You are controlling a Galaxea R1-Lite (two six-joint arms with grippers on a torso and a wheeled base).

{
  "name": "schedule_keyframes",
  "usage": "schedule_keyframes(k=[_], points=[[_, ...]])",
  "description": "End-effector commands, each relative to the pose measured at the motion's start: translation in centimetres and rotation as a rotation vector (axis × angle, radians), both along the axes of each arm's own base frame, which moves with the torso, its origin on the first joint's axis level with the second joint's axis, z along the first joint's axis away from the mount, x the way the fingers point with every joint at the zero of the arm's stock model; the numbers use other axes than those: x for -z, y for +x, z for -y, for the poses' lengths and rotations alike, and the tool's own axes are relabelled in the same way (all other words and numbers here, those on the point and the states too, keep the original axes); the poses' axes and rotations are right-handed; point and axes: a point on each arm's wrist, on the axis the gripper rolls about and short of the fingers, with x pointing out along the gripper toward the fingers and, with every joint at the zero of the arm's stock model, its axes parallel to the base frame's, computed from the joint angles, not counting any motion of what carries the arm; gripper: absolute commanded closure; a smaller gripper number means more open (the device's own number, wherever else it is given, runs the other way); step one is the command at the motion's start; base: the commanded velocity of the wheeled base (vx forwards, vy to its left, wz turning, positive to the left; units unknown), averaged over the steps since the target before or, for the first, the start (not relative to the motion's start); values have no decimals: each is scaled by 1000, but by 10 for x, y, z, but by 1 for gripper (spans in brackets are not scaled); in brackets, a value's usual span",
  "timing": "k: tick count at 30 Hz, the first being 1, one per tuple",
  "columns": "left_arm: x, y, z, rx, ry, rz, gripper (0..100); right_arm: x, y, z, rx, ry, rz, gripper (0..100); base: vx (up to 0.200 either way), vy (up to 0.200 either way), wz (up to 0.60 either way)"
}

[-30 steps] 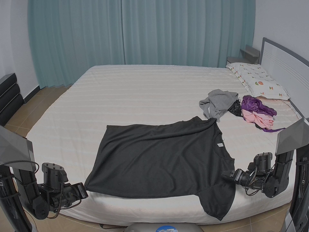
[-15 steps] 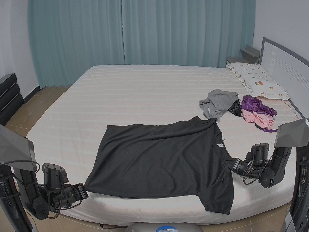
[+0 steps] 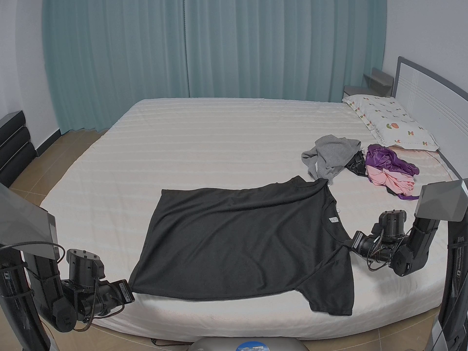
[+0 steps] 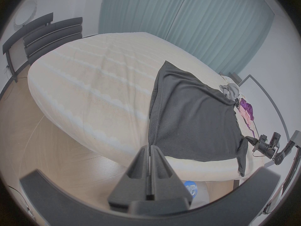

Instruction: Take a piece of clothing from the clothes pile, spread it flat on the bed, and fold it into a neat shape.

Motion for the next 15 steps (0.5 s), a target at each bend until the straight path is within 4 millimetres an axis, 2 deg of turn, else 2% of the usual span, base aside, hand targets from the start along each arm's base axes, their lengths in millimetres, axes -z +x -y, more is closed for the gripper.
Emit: schedule_keyframes(k=[1,4,8,11,12,13,15], points=[[4,-2,0,-1,4,-23,100,4,0,5,7,-4,-9,0,0,0,0],[4,-3,-1,-3,2,-24,100,2,-3,7,2,4,-7,0,0,0,0],[4,-3,-1,-5,1,-26,100,-8,-21,13,-14,29,-28,0,0,0,0],[4,-3,-1,-5,1,-29,100,-11,-45,17,-79,33,-62,0,0,0,0],[4,-3,-1,-5,1,-26,100,-11,-46,17,-82,30,-64,0,0,0,0],[4,-3,-1,-5,1,-29,100,-10,-61,18,-128,7,-67,0,0,0,0],[4,-3,-1,-3,1,-29,100,-8,-70,18,-148,-2,-69,0,0,0,0]])
